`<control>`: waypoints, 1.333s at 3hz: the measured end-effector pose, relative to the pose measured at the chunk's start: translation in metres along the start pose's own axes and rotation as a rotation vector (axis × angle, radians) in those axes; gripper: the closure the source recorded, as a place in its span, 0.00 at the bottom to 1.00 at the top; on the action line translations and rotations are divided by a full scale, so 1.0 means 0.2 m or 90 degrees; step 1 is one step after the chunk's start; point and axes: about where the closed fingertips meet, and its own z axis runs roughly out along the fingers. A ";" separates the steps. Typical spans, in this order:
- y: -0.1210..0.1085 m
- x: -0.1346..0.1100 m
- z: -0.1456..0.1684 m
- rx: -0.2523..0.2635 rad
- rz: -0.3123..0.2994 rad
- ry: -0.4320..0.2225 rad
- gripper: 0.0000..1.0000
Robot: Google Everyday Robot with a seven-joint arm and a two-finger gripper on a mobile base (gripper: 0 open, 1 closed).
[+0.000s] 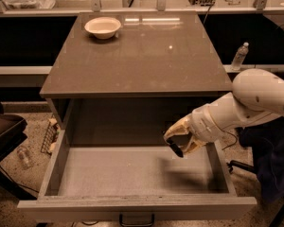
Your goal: Place rxbar chocolate into top drawer
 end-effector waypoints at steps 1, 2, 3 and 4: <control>0.00 0.00 0.01 0.000 -0.002 0.000 0.82; 0.01 0.01 0.01 0.001 -0.003 0.001 0.58; 0.01 0.01 0.01 0.001 -0.005 0.002 0.36; 0.01 0.02 0.02 0.002 -0.006 0.004 0.04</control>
Offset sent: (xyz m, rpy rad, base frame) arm 0.0004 0.0012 -0.0005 -0.0001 -0.0026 0.0023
